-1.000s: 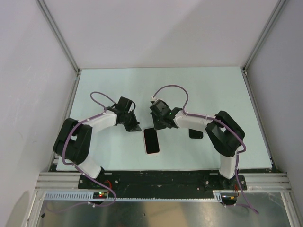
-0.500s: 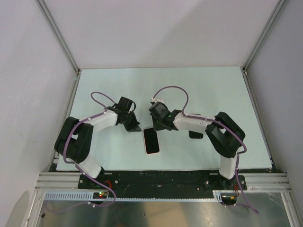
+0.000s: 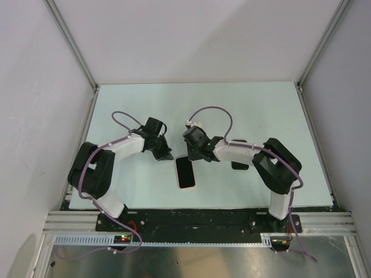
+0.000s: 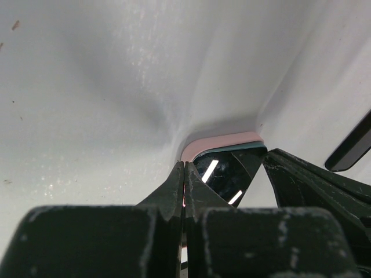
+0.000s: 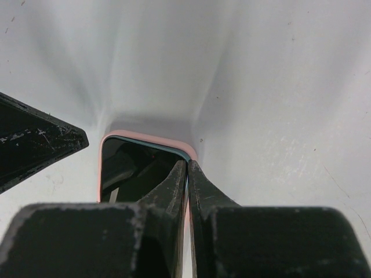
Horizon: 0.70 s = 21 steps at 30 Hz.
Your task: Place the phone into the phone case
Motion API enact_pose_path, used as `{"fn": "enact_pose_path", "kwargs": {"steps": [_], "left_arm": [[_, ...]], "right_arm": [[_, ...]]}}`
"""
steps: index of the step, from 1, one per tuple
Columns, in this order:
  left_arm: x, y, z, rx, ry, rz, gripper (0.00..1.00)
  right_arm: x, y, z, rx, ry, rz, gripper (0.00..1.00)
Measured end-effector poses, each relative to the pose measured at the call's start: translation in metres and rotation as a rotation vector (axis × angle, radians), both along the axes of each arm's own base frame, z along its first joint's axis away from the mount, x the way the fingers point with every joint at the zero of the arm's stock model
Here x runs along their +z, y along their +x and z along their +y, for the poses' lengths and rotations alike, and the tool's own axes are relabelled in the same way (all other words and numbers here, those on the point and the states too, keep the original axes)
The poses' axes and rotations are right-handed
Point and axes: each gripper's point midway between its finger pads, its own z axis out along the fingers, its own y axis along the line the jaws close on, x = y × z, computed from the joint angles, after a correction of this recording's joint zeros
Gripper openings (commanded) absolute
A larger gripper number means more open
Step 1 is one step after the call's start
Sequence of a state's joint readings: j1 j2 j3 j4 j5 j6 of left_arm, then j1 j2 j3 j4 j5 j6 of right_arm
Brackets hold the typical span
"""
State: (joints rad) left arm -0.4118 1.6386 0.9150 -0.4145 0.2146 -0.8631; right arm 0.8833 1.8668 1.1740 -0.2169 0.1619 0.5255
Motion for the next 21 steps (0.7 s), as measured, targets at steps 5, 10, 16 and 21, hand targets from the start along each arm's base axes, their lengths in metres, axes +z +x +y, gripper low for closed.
{"fn": "enact_pose_path", "kwargs": {"steps": [5,10,16,21], "left_arm": [[-0.0002,0.0023,-0.0010,0.000,0.001,0.002,0.00],[-0.0016,0.0003,-0.0001,0.000,0.006,0.012,0.00],[-0.0019,-0.0005,0.0003,0.000,0.007,0.015,0.00],[-0.0020,-0.0006,0.0003,0.000,0.007,0.016,0.00]], "right_arm": [[-0.0009,-0.0004,0.0002,-0.008,0.008,-0.002,0.06],[-0.0022,-0.0007,0.0002,-0.022,0.019,-0.007,0.06],[-0.0034,-0.0008,0.0007,-0.027,0.018,-0.014,0.06],[-0.0079,-0.0016,0.0004,-0.031,0.008,-0.012,0.05]]}}
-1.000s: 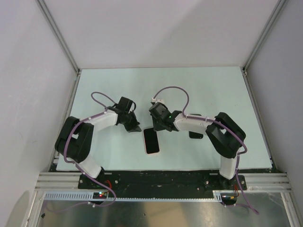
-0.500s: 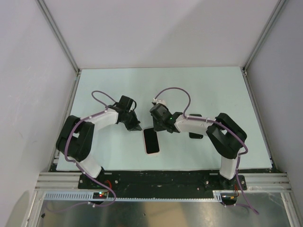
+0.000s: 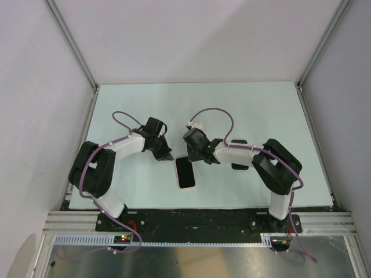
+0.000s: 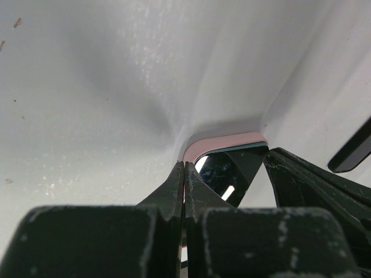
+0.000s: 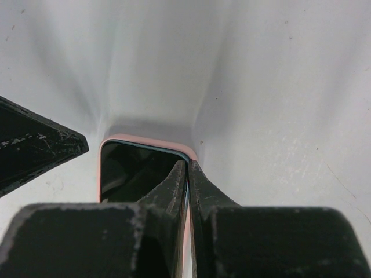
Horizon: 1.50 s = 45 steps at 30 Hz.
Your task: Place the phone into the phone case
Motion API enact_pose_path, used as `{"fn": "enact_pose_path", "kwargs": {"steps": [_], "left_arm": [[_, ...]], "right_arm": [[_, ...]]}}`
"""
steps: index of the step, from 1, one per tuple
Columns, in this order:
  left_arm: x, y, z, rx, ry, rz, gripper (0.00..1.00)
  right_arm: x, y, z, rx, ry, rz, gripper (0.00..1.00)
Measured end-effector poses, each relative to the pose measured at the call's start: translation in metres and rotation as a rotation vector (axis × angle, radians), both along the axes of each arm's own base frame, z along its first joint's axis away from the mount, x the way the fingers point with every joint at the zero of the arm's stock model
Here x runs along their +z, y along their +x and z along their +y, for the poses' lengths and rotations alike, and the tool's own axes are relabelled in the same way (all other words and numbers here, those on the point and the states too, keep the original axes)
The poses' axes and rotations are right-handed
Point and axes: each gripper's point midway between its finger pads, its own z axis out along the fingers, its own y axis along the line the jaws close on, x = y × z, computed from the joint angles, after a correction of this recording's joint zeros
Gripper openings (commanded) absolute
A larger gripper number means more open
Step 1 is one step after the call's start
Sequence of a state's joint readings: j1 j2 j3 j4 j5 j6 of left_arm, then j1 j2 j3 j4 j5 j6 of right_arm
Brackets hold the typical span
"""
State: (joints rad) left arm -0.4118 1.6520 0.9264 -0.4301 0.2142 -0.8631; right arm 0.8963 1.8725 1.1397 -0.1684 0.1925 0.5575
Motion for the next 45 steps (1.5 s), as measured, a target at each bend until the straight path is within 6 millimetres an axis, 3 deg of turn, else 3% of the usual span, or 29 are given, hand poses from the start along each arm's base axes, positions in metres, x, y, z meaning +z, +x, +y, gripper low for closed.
{"fn": "enact_pose_path", "kwargs": {"steps": [11,22,32,40,45], "left_arm": [[-0.001,0.000,0.000,0.000,0.001,0.003,0.00],[-0.001,-0.001,0.000,-0.001,0.000,0.004,0.00],[0.000,-0.002,-0.002,-0.008,-0.012,0.009,0.00],[0.003,-0.003,-0.004,-0.020,-0.025,0.005,0.00],[0.006,-0.003,-0.005,-0.024,-0.031,-0.001,0.00]], "right_arm": [[-0.006,0.001,0.000,-0.017,-0.013,-0.009,0.07],[0.000,0.002,0.005,-0.023,-0.094,-0.043,0.24],[0.003,0.003,0.005,0.002,-0.134,-0.019,0.20],[0.010,-0.004,0.003,0.046,-0.077,0.041,0.39],[0.023,-0.007,-0.001,0.061,-0.037,0.067,0.42]]}}
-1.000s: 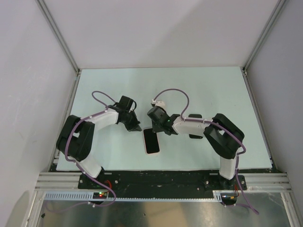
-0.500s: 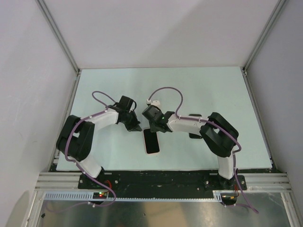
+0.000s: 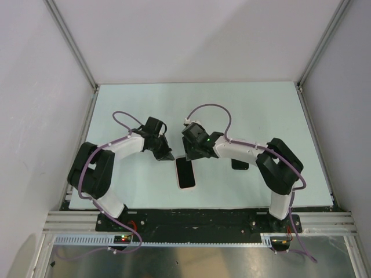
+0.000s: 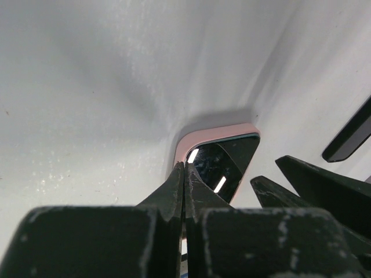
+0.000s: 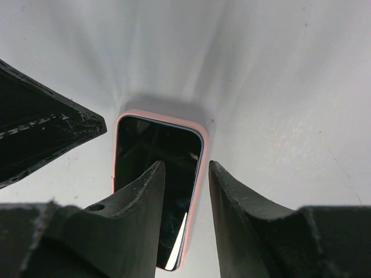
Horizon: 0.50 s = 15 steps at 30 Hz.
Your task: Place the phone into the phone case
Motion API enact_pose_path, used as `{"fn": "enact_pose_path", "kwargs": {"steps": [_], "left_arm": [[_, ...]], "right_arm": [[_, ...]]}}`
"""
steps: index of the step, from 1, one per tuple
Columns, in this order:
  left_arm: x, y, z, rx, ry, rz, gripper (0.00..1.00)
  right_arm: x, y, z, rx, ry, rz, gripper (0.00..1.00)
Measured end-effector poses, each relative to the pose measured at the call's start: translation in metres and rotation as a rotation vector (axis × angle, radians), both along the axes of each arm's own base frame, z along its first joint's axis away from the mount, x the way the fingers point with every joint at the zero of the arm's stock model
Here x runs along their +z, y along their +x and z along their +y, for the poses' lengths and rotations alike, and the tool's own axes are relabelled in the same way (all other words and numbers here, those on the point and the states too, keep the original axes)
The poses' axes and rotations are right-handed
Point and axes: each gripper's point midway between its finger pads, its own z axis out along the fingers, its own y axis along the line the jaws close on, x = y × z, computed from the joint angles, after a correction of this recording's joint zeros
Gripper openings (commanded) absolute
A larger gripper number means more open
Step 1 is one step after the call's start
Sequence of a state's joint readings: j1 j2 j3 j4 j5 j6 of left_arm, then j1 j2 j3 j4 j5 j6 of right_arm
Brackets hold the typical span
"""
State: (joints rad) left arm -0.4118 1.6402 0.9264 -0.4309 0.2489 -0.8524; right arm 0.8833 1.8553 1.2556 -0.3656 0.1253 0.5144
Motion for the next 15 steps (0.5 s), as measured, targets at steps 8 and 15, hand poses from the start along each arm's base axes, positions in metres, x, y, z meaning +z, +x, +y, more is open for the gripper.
{"fn": "enact_pose_path", "kwargs": {"steps": [8,15], "left_arm": [[0.001,-0.002,-0.001,-0.011,-0.006,-0.001,0.00],[0.003,-0.002,-0.002,-0.014,-0.013,-0.003,0.00]], "right_arm": [[-0.011,-0.004,-0.015,-0.002,0.039,0.074,0.41],[-0.014,-0.005,-0.012,0.006,0.072,0.100,0.39]]}}
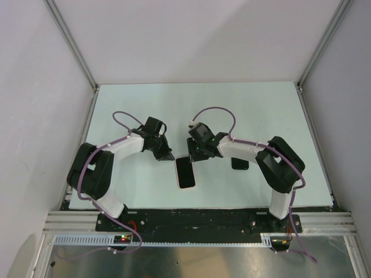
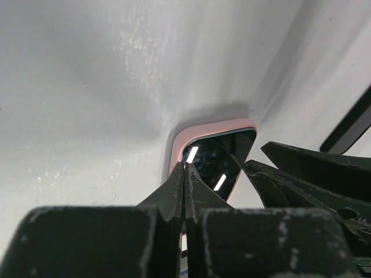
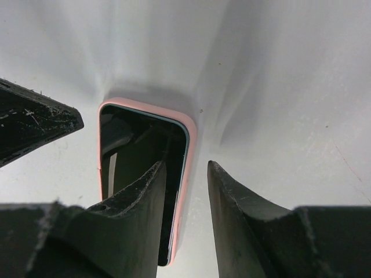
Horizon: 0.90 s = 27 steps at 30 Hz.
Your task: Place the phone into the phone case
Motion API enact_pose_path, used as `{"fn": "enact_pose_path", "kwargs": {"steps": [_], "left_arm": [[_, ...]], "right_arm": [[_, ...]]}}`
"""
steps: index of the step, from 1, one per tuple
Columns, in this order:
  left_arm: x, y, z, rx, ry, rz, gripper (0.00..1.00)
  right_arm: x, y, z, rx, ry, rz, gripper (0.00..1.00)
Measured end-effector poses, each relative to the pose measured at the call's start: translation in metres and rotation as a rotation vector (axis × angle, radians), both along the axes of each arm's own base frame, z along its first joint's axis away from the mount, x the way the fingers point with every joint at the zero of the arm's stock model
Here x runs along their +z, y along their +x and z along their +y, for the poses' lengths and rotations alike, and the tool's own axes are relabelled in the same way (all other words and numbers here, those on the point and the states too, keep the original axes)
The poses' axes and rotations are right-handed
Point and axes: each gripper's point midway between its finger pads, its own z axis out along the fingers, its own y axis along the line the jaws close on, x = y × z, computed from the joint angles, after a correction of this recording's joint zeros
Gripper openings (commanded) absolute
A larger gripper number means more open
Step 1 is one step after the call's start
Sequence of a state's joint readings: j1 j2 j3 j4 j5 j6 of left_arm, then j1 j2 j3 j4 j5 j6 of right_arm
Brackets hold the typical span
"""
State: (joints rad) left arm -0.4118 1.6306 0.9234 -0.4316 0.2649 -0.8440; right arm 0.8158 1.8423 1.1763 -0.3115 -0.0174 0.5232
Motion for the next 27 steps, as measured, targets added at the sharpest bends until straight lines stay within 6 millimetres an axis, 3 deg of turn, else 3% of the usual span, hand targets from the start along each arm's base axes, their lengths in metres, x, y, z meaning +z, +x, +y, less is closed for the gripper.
{"fn": "enact_pose_path", "kwargs": {"steps": [27], "left_arm": [[0.0008,-0.0004,0.0000,0.000,-0.001,-0.001,0.00]], "right_arm": [[-0.0089,0.0059,0.0079,-0.033,0.042,0.025,0.25]]}}
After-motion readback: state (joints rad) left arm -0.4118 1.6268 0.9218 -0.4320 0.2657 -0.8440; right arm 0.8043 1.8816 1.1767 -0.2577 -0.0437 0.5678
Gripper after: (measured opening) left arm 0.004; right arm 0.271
